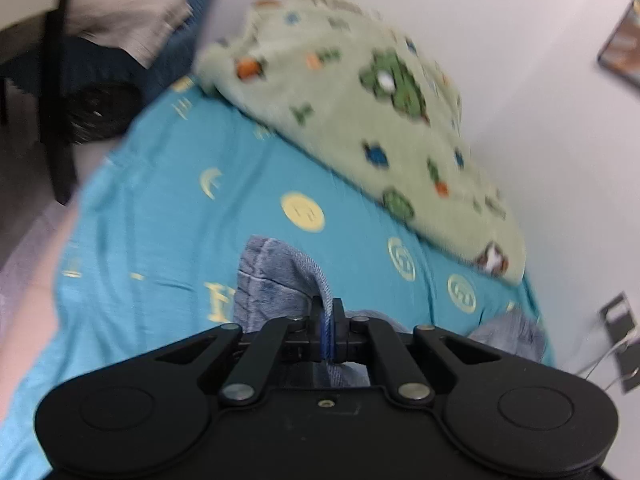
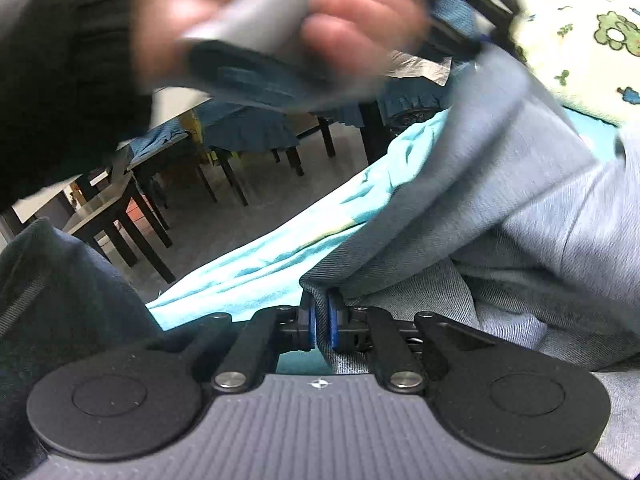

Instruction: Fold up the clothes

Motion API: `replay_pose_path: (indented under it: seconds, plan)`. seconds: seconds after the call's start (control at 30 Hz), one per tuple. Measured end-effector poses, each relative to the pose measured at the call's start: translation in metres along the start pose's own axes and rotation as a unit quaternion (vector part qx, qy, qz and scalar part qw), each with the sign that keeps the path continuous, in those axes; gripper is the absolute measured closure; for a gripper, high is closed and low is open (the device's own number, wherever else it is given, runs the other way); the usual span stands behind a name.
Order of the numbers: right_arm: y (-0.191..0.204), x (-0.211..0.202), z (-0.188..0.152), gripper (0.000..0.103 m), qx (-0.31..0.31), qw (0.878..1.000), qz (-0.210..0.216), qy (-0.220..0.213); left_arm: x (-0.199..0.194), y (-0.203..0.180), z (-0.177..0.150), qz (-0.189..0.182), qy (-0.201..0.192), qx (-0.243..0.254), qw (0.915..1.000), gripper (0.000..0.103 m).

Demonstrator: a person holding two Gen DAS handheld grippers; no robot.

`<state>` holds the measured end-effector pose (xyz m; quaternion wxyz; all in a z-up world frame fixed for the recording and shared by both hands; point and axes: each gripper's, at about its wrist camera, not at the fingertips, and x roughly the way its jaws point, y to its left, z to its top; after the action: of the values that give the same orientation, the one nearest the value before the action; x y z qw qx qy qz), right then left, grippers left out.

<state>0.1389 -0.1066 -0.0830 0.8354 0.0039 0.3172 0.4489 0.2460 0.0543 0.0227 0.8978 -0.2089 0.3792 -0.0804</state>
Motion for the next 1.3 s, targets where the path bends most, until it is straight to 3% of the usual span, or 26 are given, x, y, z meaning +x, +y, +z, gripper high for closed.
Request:
replay_pose_path:
  seconds: [0.27,0.5,0.63,0.73,0.83,0.93,1.0,1.1,1.17,1.23,1.3]
  plan:
    - [0.002,-0.007,0.001,0.095,-0.014,1.000,-0.006,0.004,-0.096,0.057,0.010,0.027,-0.074,-0.066,0.9947,0.102]
    - [0.003,-0.024,-0.015,0.093,0.015,1.000,-0.012,0.003,-0.146,0.129,-0.006,0.059,-0.124,-0.153,0.9787,0.102]
    - [-0.005,-0.048,-0.014,0.084,0.068,0.997,-0.023,-0.022,-0.153,0.170,-0.020,0.054,-0.114,-0.216,0.9683,0.102]
    - [-0.011,-0.080,-0.013,0.082,0.108,0.991,-0.065,-0.049,-0.153,0.191,-0.026,0.055,-0.105,-0.237,0.9644,0.102]
    - [-0.034,-0.127,-0.013,0.079,0.170,0.976,-0.113,-0.077,-0.153,0.212,-0.033,0.054,-0.095,-0.258,0.9600,0.102]
    - [-0.072,-0.186,-0.028,0.068,0.251,0.943,-0.191,-0.107,-0.151,0.229,-0.036,0.044,-0.085,-0.277,0.9562,0.102]
    - [-0.100,-0.230,-0.046,0.063,0.297,0.911,-0.261,-0.119,-0.149,0.237,-0.036,0.038,-0.078,-0.281,0.9558,0.102]
    - [-0.139,-0.292,-0.082,0.058,0.361,0.853,-0.351,-0.135,-0.147,0.246,-0.035,0.033,-0.068,-0.282,0.9565,0.102]
    - [-0.163,-0.322,-0.112,0.042,0.415,0.806,-0.398,-0.138,-0.148,0.248,-0.034,0.031,-0.065,-0.278,0.9578,0.102]
    - [-0.184,-0.341,-0.141,0.041,0.474,0.757,-0.428,-0.143,-0.150,0.246,-0.032,0.027,-0.065,-0.271,0.9599,0.102]
    - [-0.203,-0.350,-0.172,0.037,0.518,0.723,-0.431,-0.150,-0.152,0.240,-0.027,0.024,-0.068,-0.259,0.9633,0.102]
